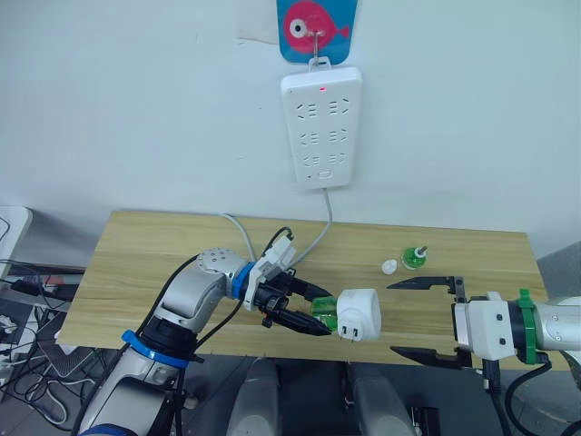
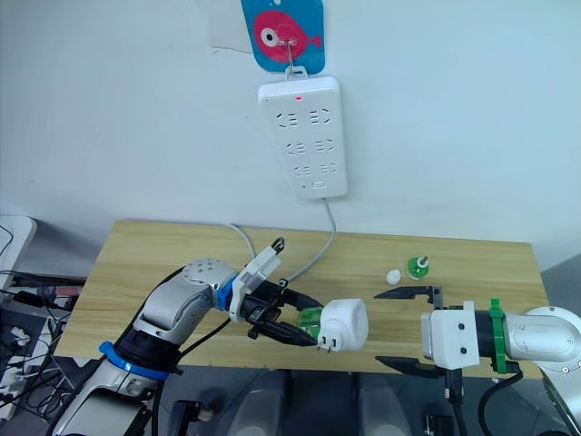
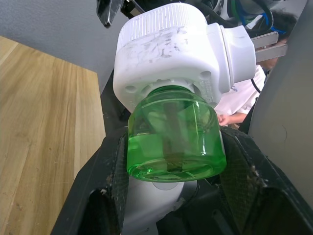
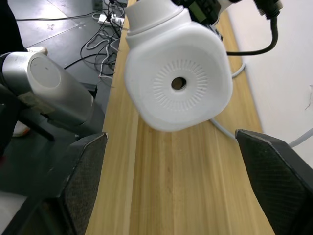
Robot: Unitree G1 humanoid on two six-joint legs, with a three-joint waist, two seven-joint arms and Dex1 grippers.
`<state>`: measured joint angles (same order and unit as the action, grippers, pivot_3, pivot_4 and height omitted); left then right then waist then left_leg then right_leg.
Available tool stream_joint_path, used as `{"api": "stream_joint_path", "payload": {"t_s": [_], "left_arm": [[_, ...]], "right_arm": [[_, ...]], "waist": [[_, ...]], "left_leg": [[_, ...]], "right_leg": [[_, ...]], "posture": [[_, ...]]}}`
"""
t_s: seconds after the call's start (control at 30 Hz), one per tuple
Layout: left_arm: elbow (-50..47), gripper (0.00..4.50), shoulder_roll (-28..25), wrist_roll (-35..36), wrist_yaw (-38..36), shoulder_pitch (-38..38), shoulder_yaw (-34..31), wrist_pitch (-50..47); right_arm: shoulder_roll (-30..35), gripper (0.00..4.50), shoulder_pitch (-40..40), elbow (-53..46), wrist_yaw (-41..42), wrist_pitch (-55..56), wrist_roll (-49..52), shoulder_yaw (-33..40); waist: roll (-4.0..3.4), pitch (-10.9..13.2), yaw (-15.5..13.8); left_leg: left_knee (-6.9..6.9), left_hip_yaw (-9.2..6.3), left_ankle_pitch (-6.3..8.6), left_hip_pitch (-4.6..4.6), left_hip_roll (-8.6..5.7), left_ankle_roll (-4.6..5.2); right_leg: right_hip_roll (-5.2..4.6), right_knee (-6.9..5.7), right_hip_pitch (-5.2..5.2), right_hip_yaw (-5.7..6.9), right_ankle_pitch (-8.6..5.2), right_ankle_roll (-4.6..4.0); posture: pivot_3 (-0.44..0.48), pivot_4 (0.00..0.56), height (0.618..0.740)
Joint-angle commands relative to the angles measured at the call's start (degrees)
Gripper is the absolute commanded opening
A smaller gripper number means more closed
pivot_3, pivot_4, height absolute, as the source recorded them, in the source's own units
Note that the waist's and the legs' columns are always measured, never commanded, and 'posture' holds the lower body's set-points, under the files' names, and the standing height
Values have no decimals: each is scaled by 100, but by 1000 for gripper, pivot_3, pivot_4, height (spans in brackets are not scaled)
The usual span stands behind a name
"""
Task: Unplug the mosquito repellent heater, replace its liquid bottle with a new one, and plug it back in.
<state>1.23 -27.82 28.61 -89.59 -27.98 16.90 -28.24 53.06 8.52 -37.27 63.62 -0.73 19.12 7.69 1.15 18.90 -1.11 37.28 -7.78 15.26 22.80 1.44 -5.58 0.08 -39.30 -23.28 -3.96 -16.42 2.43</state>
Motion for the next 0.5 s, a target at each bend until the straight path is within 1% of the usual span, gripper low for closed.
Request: {"api": "stream_joint_path", "payload": {"t_s": [0.03,0.23,0.5], "left_arm": [[-56,2256,61,156,-70,-88,-64,34],[-139,2256,122,201,-5,-84,-41,-18],[-209,2256,83,207,-47,-34,-25,-64]], "right_arm": [[-88,4458,-31,-217,-45,237,21,-26],[-329,4458,-559,-149,-382,187,-356,-476],[-317,4458,-765,-214,-371,188,-433,-824]], "waist": [[0,0,-2],[0,0,9],[0,0,2]], "left_leg": [[0,0,0,0,0,0],[4,0,-1,-2,0,-2],[9,-2,-1,1,-1,-1]], "right_leg": [[0,0,0,0,0,0],[1,-7,0,0,0,0],[0,-8,0,0,0,0]], "posture": [[127,312,740],[131,312,740],[132,314,740]]}}
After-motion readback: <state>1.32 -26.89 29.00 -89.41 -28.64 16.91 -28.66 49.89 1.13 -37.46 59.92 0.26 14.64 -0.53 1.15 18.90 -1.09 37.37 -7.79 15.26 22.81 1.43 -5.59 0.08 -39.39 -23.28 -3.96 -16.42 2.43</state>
